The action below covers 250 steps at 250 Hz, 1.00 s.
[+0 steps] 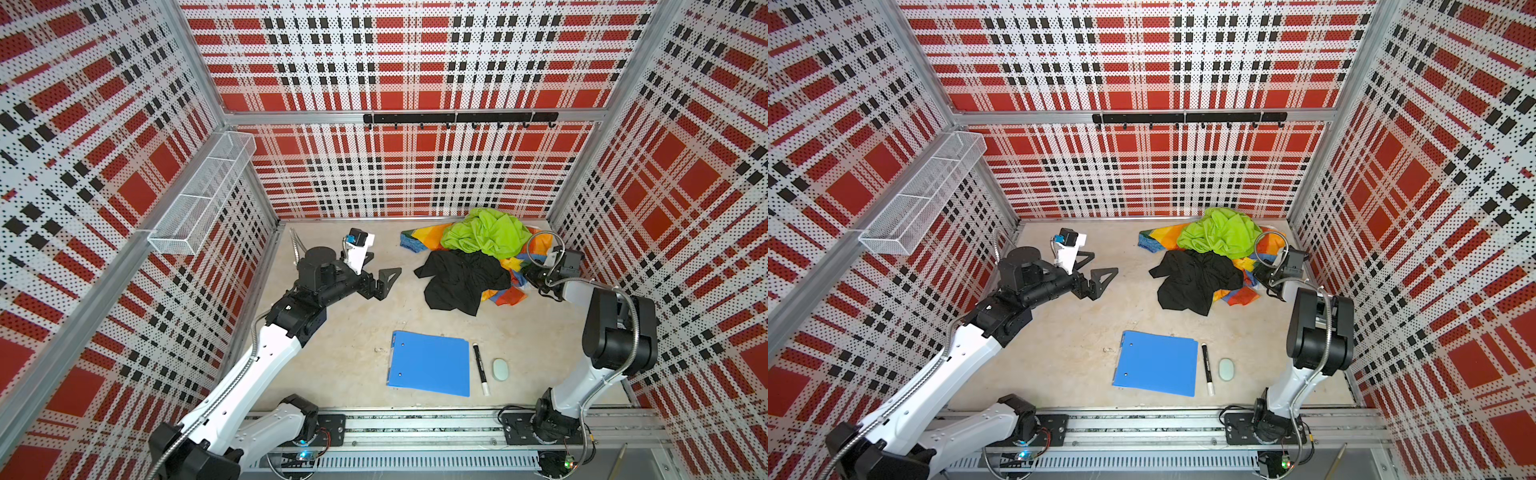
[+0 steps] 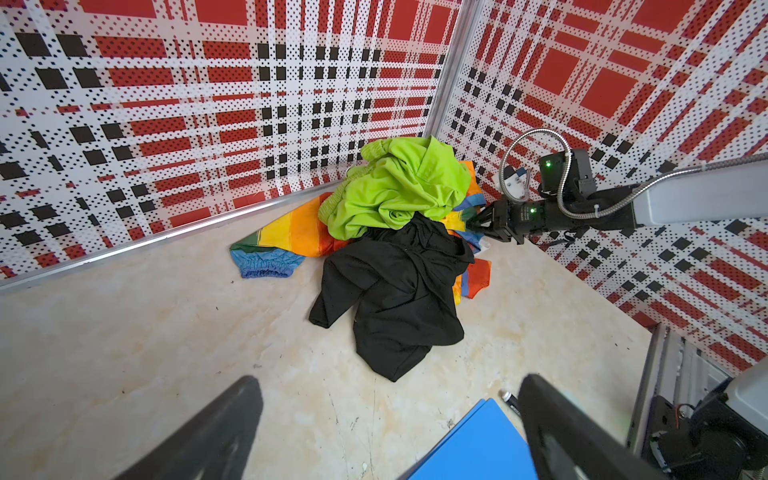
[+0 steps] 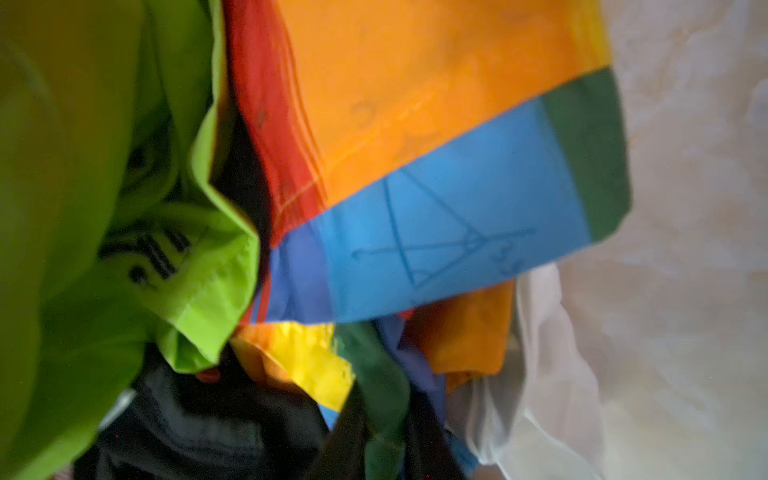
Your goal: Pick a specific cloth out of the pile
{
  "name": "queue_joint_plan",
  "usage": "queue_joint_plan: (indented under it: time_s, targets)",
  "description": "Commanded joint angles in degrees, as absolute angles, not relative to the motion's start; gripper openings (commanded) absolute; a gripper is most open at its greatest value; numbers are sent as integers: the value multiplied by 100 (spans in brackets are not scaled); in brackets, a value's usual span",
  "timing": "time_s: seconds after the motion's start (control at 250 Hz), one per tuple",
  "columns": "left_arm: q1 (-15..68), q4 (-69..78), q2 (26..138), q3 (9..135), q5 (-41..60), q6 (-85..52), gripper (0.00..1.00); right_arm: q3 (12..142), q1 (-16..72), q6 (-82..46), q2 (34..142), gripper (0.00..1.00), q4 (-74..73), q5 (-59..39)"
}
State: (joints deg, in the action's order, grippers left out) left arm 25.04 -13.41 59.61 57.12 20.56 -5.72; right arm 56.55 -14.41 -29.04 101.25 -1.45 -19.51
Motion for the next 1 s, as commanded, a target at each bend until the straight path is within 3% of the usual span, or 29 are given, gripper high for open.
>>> queue_joint_plan:
  time_s: [0.0, 0.08, 0.997]
  targets:
    - [2421, -1200, 5837, 5662, 2048, -562, 99, 5944, -1406, -2780, 9941, 4, -324, -1654]
    - [2382, -1183, 5836, 5652, 2089, -574, 99, 6070, -1394, -2744, 9741, 0, -176, -1529]
    - [2444, -1148, 5906, 5643, 2048, -631, 99, 8705, -417, -2240, 8548, 0, 1259, -392]
